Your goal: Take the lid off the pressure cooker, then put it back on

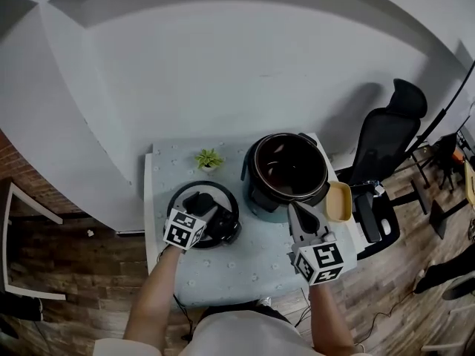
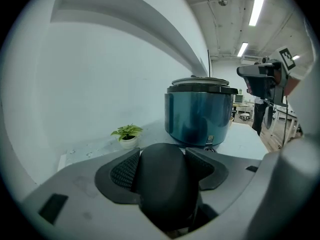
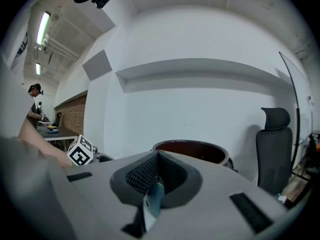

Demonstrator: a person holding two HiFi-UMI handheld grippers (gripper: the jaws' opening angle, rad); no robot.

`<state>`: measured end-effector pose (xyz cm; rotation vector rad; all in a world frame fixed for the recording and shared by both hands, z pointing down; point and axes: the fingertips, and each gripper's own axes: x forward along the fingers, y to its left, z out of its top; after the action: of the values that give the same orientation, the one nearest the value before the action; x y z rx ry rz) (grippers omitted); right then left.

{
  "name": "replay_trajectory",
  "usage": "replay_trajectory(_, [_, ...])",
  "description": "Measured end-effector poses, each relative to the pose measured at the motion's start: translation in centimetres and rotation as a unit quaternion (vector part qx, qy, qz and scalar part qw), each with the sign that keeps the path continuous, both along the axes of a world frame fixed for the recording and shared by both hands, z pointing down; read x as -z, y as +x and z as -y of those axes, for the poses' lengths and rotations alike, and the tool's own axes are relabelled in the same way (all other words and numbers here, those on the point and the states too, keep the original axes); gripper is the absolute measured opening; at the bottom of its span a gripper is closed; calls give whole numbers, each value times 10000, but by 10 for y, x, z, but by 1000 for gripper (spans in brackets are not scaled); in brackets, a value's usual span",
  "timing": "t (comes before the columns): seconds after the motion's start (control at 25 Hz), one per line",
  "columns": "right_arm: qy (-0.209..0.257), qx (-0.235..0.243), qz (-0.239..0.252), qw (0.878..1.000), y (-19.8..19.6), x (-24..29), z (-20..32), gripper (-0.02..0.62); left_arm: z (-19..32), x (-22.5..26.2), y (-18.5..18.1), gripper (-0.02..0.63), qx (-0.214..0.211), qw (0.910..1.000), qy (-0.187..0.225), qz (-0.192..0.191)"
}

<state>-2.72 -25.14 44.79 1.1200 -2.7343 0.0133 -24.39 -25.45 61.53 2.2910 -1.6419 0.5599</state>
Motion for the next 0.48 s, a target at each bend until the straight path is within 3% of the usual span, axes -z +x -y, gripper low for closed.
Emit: replay_trajectory(0.48, [-29,-188,-16,9998,14,-2,8,0,3,-12,5,282,-28,10000,45,69])
